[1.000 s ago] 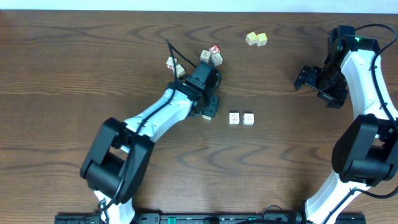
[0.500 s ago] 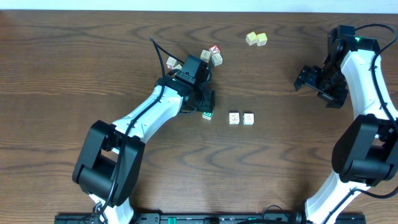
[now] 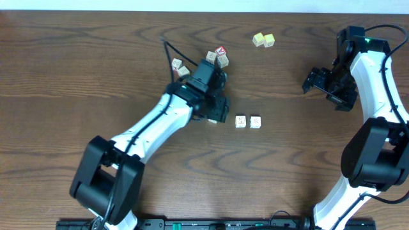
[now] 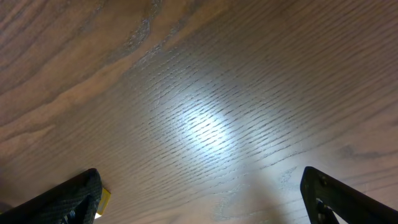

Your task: Lift 3 blocks

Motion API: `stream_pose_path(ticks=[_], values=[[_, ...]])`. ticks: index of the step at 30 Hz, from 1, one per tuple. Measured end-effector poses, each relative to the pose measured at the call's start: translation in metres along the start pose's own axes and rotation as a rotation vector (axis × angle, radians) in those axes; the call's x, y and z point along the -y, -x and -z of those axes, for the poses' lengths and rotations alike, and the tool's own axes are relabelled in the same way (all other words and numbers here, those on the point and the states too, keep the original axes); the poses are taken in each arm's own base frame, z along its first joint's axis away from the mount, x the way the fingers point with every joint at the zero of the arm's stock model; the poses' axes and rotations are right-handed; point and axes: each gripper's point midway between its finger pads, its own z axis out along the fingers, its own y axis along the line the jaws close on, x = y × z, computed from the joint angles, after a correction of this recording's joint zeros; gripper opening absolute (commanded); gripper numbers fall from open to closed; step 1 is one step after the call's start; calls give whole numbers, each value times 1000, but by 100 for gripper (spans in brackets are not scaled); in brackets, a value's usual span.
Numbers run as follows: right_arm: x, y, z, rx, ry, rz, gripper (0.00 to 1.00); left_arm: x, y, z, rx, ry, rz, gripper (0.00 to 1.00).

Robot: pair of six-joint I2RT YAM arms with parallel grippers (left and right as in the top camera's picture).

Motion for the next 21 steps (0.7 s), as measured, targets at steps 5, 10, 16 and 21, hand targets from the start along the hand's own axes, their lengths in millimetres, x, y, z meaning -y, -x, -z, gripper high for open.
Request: stream_pose_path(ticks=[5,10,16,21], values=[[0,0,0,0,0,0,99,-15,-8,-16,-25,103,-14,75],[0,0,0,0,0,0,99,-29,-14,-31,-48,166,2,82],[0,0,0,0,0,0,99,-35,-23,-45,-81,185,22,74],[0,0,0,0,0,0,99,-36,-22,-45,-79,187,24,50]])
